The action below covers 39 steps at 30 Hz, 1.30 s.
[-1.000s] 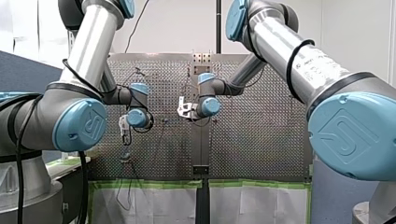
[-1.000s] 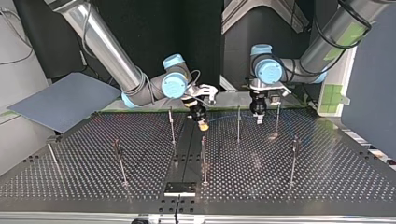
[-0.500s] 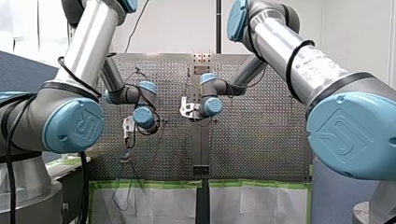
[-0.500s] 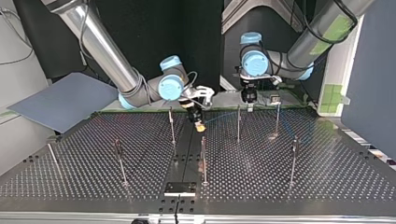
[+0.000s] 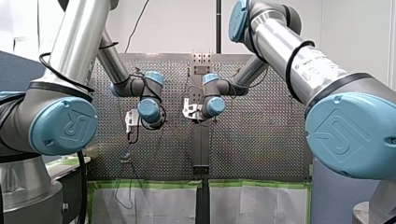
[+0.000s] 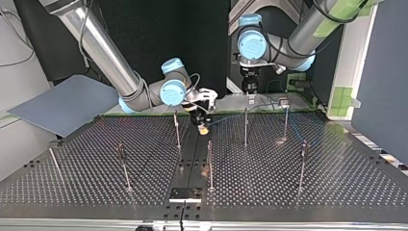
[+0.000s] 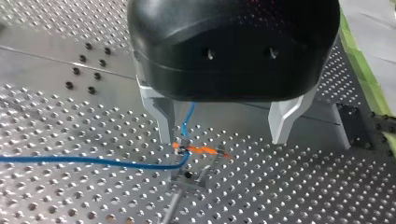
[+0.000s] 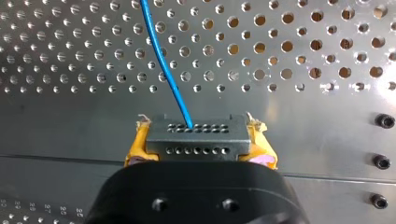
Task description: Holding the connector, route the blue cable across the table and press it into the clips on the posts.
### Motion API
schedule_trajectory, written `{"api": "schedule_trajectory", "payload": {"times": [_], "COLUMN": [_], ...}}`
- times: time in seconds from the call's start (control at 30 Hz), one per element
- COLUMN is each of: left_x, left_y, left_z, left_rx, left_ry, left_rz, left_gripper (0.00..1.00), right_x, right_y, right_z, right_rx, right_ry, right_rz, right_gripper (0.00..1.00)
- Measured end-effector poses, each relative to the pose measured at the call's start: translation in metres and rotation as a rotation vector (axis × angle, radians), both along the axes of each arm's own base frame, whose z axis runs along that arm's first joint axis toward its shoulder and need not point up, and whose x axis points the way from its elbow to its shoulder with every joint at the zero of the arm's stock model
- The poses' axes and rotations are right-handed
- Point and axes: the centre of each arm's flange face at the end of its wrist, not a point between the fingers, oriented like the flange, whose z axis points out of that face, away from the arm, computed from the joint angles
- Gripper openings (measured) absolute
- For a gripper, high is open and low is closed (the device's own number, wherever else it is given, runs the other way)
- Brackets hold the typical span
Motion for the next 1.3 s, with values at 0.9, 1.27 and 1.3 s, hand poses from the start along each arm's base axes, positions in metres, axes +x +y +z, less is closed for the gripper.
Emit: {"api": "schedule_trajectory", "payload": {"times": [0.9,1.27,1.3], "left_x": [0.020,0.055,0.057], "left_y": [-0.064,-0.079,-0.079], "left_z": [-0.002,0.001,0.004], "left_rx": [-0.075,-0.094,-0.097], "left_ry": [-0.121,-0.132,-0.138], "left_rz": [-0.041,-0.061,-0.061], "left_gripper": [1.00,1.00,1.00], "right_x": [-0.013,-0.017,-0.017], "right_y": [-0.012,-0.017,-0.017], "right_z": [0.001,0.003,0.003], "right_rx": [0.010,0.010,0.010], "right_ry": [0.016,0.013,0.013], "right_rz": [-0.006,0.001,0.002], "right_gripper": [0.00,0.00,0.00]}}
